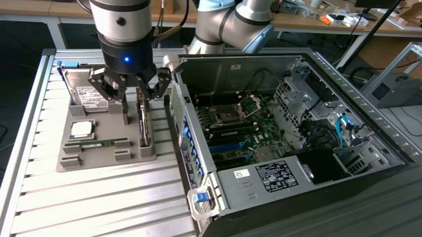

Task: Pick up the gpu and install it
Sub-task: 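Pick up the gpu and move the gpu toward the slot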

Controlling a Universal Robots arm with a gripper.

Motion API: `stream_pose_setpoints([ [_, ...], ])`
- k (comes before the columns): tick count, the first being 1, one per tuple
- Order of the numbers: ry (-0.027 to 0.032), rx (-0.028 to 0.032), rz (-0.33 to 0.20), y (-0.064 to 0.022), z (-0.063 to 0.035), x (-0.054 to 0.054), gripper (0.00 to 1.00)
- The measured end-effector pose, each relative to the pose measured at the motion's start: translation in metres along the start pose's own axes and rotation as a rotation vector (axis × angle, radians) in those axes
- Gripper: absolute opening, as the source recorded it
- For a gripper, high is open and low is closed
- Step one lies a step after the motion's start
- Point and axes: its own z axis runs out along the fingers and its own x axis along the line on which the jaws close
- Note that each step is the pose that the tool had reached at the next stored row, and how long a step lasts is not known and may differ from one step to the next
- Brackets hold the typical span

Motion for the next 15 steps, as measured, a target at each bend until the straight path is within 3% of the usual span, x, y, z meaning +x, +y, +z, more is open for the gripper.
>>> stream_pose_setpoints([
  [15,0.0,-0.0001,0.0,-0.0001,0.0042,-0.0009,0.48],
])
